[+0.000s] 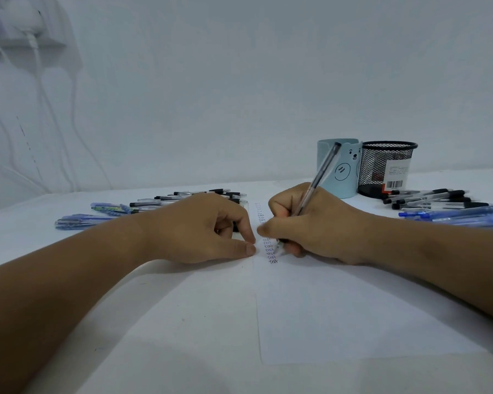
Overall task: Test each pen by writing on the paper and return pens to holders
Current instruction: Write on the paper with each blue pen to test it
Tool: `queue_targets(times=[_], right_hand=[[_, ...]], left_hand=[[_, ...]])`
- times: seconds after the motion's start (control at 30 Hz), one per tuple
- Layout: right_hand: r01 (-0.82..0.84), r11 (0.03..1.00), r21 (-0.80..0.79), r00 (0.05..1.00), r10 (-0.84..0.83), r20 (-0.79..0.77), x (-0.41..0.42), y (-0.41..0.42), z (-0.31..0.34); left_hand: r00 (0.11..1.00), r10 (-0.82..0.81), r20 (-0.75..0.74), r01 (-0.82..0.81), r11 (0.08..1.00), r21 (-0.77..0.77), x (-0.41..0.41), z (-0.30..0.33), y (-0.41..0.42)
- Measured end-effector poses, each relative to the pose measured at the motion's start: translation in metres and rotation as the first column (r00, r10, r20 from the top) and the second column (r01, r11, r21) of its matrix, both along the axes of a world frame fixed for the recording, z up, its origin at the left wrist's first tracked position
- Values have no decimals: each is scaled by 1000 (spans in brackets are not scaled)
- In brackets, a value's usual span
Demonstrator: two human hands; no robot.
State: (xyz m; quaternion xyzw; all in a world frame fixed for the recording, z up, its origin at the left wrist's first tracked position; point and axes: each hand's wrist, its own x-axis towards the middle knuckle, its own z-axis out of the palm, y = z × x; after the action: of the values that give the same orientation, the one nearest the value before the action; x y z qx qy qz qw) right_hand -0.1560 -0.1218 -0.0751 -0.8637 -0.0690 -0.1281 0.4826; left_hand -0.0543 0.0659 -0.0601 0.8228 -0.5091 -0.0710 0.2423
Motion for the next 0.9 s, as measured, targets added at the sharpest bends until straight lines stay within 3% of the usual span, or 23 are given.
queue_targets(times=[0.13,0.23,0.57,0.9], right_hand=[[-32,966,256,999,34,-4,-2,-3,10],[10,978,206,992,-35,118,-1,-10,20],[221,969,-111,964,-200,176,-2,-24,19],[192,981,-37,947,-175,270,-6,-27,17]], left_hand=[[1000,-12,1,12,1000,-21,2,-1,0],[1000,-10,13,11,999,-30,4,-3,1],[1000,-6,21,7,999,-37,3,-3,1],[997,5,75,-1,999,-55,-1,-3,-1]])
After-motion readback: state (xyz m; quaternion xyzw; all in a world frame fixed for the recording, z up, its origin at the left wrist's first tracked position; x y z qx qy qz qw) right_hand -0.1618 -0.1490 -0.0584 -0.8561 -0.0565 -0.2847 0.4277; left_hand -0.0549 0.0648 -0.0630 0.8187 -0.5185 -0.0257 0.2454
